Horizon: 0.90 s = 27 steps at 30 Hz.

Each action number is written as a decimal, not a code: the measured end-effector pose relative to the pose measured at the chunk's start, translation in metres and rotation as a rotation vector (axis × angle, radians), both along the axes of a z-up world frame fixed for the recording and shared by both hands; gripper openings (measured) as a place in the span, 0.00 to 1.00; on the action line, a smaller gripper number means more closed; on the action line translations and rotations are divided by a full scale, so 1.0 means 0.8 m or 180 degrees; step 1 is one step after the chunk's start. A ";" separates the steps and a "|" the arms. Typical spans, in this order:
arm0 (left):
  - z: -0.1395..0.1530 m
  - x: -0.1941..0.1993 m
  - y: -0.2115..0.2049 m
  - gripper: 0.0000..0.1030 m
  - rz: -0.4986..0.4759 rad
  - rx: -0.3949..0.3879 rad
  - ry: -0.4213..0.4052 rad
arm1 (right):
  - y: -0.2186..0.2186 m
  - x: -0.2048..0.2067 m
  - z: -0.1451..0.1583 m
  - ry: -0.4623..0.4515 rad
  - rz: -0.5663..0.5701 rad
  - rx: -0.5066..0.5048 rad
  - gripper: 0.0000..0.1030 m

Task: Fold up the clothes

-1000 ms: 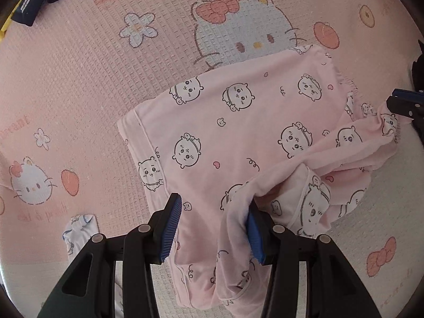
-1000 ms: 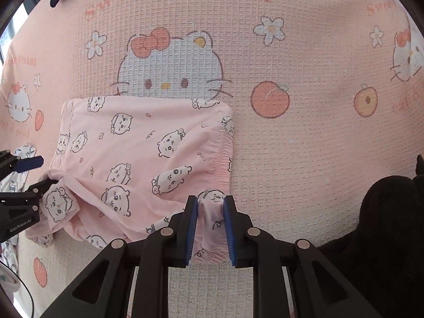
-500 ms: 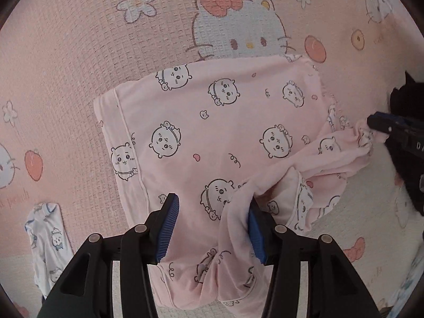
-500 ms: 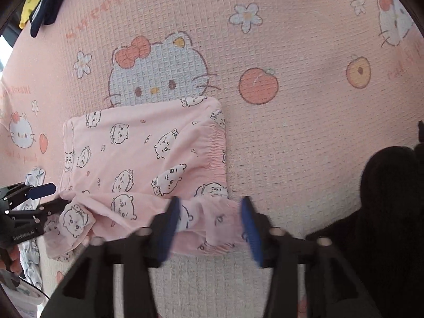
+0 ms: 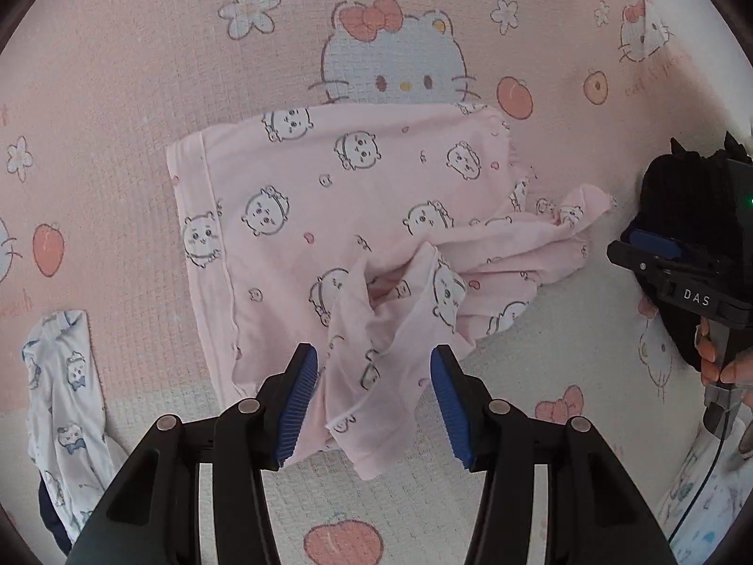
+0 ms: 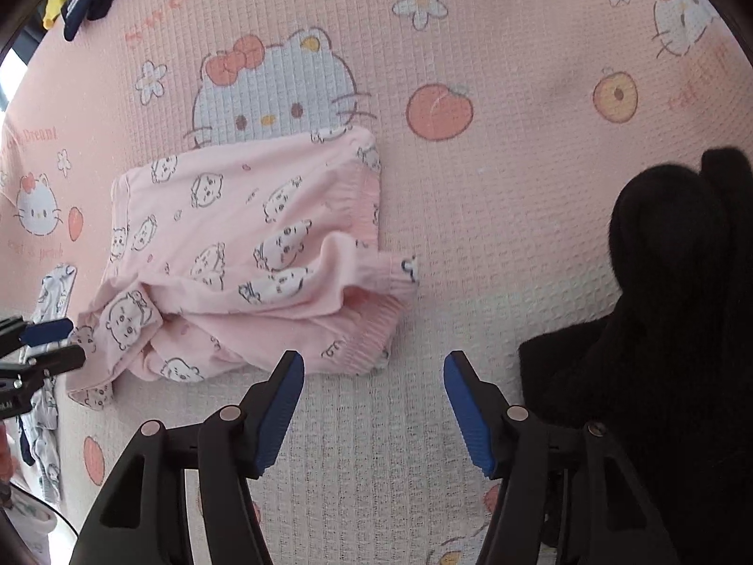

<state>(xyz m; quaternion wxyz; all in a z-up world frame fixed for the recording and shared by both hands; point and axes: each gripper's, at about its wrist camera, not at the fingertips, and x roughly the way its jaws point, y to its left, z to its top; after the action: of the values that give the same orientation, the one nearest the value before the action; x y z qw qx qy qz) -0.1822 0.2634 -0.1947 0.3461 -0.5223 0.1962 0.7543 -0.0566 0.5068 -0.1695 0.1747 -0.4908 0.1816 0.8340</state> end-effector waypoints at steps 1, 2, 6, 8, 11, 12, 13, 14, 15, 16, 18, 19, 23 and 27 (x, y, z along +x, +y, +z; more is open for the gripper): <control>-0.007 0.001 0.001 0.46 -0.0001 0.0000 -0.0067 | -0.001 -0.001 -0.003 -0.0010 0.0003 -0.0010 0.59; -0.012 0.004 0.003 0.46 -0.0002 -0.0015 -0.0097 | -0.001 -0.002 -0.007 -0.0022 0.0006 -0.0017 0.59; -0.028 0.014 0.010 0.46 -0.0035 -0.0094 -0.0098 | -0.002 -0.008 -0.018 -0.0098 0.0027 -0.0022 0.59; -0.029 0.017 0.015 0.46 -0.0039 -0.0138 -0.0030 | -0.001 -0.011 -0.024 -0.0130 0.0038 -0.0027 0.59; -0.024 0.021 0.021 0.46 -0.0058 -0.0199 0.0066 | 0.002 -0.016 -0.029 -0.0153 0.0018 -0.0031 0.59; -0.021 0.023 0.023 0.46 -0.0070 -0.0203 0.0097 | 0.004 -0.016 -0.029 -0.0132 -0.0008 -0.0048 0.59; -0.017 0.025 0.024 0.46 -0.0095 -0.0174 0.0112 | 0.005 -0.016 -0.030 -0.0104 -0.0034 -0.0068 0.59; -0.013 0.028 0.025 0.46 -0.0121 -0.0145 0.0126 | 0.007 -0.015 -0.029 -0.0054 -0.0054 -0.0099 0.59; -0.009 0.030 0.026 0.46 -0.0147 -0.0117 0.0141 | 0.008 -0.015 -0.027 -0.0001 -0.0054 -0.0131 0.54; -0.006 0.032 0.028 0.46 -0.0172 -0.0093 0.0151 | 0.008 -0.015 -0.026 0.0037 -0.0054 -0.0157 0.47; -0.001 0.031 0.033 0.46 -0.0249 -0.0077 0.0184 | 0.008 -0.017 -0.026 0.0007 -0.0045 -0.0173 0.41; 0.000 0.033 0.037 0.46 -0.0295 -0.0080 0.0210 | 0.008 -0.019 -0.026 -0.0007 -0.0041 -0.0185 0.41; -0.003 0.036 0.055 0.46 -0.0377 -0.0152 0.0326 | 0.011 -0.026 -0.032 -0.0022 -0.0049 -0.0349 0.42; -0.022 0.027 0.068 0.46 -0.0364 -0.0245 0.0352 | 0.012 -0.027 -0.036 0.0029 -0.0100 -0.0428 0.41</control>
<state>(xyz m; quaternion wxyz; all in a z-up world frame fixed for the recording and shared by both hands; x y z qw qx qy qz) -0.1607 0.3177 -0.2124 0.3569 -0.4807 0.2733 0.7529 -0.0780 0.5162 -0.1981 0.1535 -0.4947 0.2458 0.8193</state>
